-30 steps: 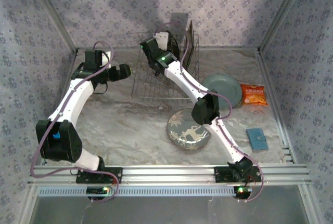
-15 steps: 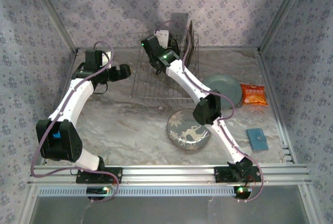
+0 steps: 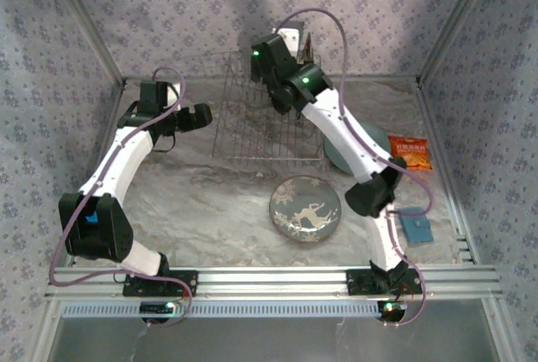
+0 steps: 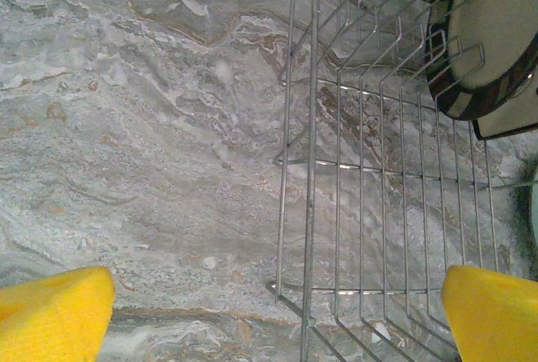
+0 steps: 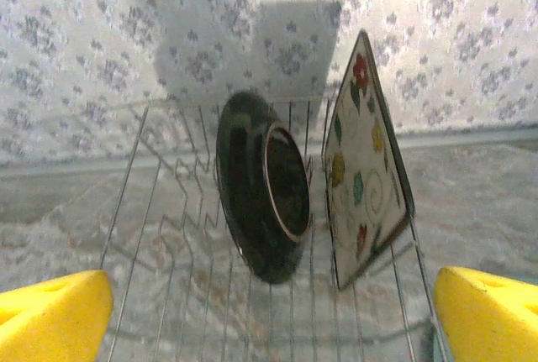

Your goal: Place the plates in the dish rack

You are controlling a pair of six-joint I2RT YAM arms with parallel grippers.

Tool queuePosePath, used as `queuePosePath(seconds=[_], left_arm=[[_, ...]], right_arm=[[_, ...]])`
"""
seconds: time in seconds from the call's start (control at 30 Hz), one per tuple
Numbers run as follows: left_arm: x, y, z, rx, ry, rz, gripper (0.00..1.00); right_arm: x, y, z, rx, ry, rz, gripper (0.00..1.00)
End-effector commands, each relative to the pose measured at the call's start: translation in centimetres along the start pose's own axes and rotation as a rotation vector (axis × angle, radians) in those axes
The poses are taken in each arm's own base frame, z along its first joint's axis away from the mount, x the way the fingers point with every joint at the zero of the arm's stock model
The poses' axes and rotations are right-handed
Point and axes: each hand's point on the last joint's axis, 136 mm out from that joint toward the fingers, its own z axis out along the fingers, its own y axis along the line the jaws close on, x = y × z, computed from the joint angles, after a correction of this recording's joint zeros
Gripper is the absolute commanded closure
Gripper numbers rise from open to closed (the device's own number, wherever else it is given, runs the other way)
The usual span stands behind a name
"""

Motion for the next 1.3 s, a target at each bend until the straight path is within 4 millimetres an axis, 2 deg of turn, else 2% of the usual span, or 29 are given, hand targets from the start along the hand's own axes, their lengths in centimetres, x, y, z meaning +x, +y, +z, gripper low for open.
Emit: queuePosePath(seconds=[0.0,0.23,0.37,0.67,0.77,1.0,1.17,1.27], left_arm=[[-0.5,-1.2,-1.5,-0.014,-0.034,0.033,0.01],[-0.3,-4.1,-4.4,0.054,-0.058,-0.002,0.01],[1.2,-5.8,-6.2,0.127,-0.046,-0.03,0.01],[9.5,-9.5,-9.3,0.334,0.065,-0.155,0.01],[12.5,-10.5,-10.0,0.377,0.084,-0.178,0.01],[19.2,-12.1,-8.7,0.389,0.201,-0.17,0.01],[22.3,-13.3,-6.7,0.372,0.266,-0.123,0.01],[23.7,-14.5,-5.6,0.399,0.287,-0.086,0.01]], right_arm=[[2.0,-1.8,-2.1,-0.055,0.098,0.018,0.0],[5.7,-6.4,-6.3,-0.189,0.203,0.121,0.0],[8.3,-8.8,-8.7,-0.244,0.255,0.156,0.0],[16.5,-13.7,-12.7,-0.356,0.403,0.274,0.0],[19.6,-14.8,-13.1,-0.373,0.456,0.304,0.0],[25.1,-16.1,-13.3,-0.432,0.582,0.369,0.0],[29.2,-17.0,-12.4,-0.462,0.666,0.444,0.02],[30.9,-17.2,-11.9,-0.493,0.694,0.493,0.03]])
